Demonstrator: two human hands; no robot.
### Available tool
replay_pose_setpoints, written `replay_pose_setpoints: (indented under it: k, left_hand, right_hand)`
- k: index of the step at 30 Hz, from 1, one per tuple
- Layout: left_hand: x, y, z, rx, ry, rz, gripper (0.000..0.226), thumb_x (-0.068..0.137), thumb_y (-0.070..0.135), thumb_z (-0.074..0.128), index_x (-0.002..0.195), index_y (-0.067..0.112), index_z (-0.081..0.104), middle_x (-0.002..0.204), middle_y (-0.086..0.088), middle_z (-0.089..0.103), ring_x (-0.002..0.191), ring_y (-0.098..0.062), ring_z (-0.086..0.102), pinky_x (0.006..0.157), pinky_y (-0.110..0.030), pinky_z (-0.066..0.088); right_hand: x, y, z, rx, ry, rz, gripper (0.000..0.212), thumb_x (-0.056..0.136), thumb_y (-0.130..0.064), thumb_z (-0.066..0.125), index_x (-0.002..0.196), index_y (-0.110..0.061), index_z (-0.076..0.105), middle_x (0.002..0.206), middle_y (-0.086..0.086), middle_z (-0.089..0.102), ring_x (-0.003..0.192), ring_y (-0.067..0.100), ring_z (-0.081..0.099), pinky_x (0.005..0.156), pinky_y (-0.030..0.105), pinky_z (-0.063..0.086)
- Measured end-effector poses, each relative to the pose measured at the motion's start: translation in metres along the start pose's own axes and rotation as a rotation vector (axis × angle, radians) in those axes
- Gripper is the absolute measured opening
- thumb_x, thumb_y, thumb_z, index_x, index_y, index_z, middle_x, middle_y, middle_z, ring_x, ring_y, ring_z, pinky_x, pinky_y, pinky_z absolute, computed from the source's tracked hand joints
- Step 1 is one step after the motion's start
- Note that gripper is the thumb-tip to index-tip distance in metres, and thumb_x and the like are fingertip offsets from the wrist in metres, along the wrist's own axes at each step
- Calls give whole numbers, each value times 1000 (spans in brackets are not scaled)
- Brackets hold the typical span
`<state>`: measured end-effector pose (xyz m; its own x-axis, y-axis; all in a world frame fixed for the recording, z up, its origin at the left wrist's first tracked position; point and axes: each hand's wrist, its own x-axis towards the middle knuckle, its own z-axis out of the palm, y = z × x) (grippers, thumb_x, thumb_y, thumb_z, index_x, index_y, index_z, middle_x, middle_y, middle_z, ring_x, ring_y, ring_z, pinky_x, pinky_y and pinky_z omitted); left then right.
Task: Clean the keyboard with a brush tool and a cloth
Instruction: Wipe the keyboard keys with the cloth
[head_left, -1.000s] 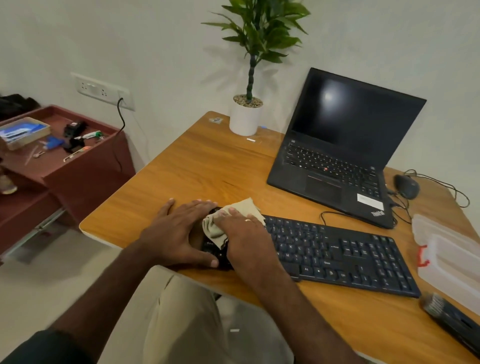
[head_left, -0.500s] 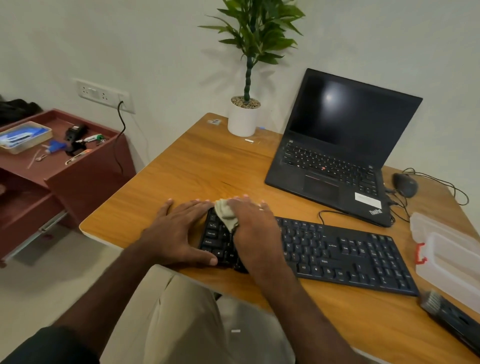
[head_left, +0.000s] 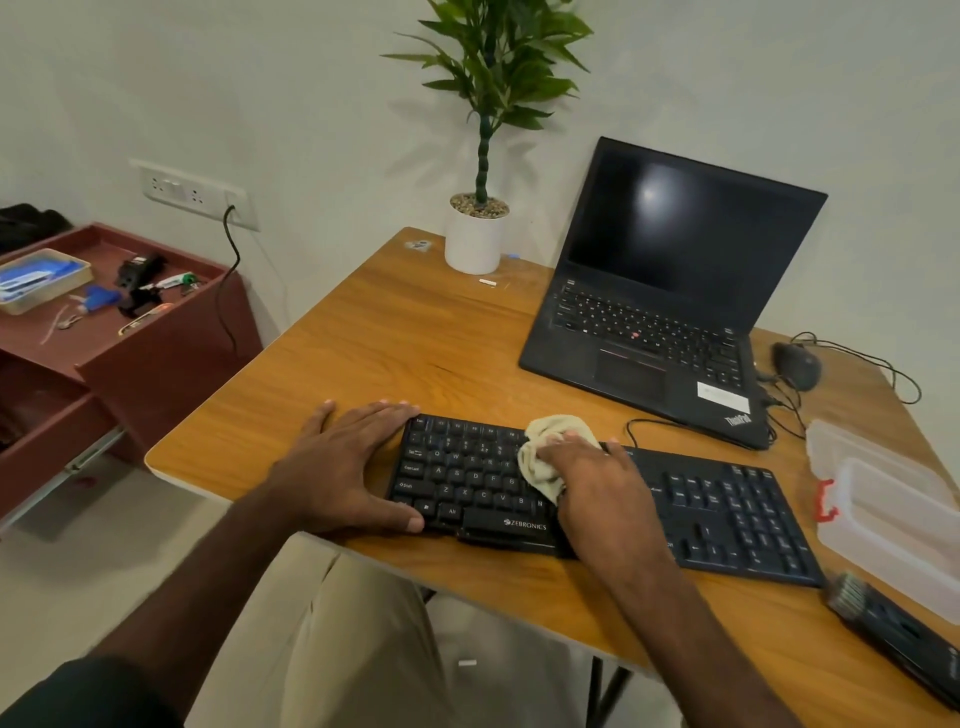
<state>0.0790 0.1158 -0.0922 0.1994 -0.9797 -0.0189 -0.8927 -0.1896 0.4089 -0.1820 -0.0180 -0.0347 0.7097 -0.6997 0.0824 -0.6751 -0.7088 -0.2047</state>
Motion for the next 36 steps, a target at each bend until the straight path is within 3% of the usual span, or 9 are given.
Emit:
replay_pose_setpoints:
  k: [5,11,17,20,23,26,29,32,36]
  left_hand:
    - [1,2,0,2,2,1,129,51,104,45,157,41,7,164,18,14,147,4,0,123,-51,-8]
    - [0,4,-1,-10,16,5,128,50,104,45,156,41,11,162,22,16,146,6,1,122,-52,-7]
    - [-1,0,0,-22,20,4,124,53,101,52,156,44,12,161,26,14,149,6,1,122,-55,-5]
    - [-1,2,-2,-16,6,-5,128,51,102,50,156,43,8,163,20,16,147,6,0,122,-52,-8]
    - [-1,4,-3,-13,-1,2,129,51,102,48,157,41,8,163,20,15,145,7,-1,122,-49,-10]
    - [0,4,-3,-12,-5,3,129,51,102,48,156,41,6,163,21,12,145,7,-2,122,-47,-11]
    - [-1,5,-3,-13,-9,0,128,52,102,48,156,41,6,164,21,12,145,8,-3,122,-47,-12]
    - [-1,6,-4,-12,-14,-5,129,51,102,48,157,42,5,163,21,12,144,8,-3,122,-47,-11]
    - [-1,5,-4,-7,-11,-3,128,53,101,50,157,41,6,164,20,13,145,7,-3,122,-49,-11]
  right_hand:
    - [1,14,-5,58,125,120,44,90,-2,59,129,-20,63,127,1,68,119,16,58,121,46,28]
    - [30,-66,26,266,274,-138,45,89,-3,48,131,-11,62,135,9,63,133,26,52,114,47,39]
    - [36,-85,50,176,-22,-332,55,91,-14,58,145,-15,49,153,5,47,149,19,30,123,36,10]
    - [29,-59,33,333,-28,-214,47,91,-8,47,132,-22,62,138,3,61,129,20,51,112,32,32]
    - [29,-34,13,583,55,-27,38,95,-2,52,117,-26,71,108,-5,72,85,3,60,70,22,49]
    - [34,-20,-4,1287,218,306,34,96,0,52,114,-20,72,107,1,76,95,15,70,82,38,57]
    - [37,-10,-9,1990,134,609,34,93,-8,53,125,-9,64,116,15,73,113,36,67,95,53,52]
    - [36,-13,-1,2044,10,606,42,91,-9,61,132,-6,58,119,20,71,114,38,67,92,51,55]
    - [36,-22,4,1847,154,572,41,85,8,68,123,-6,63,108,15,75,96,33,73,75,46,62]
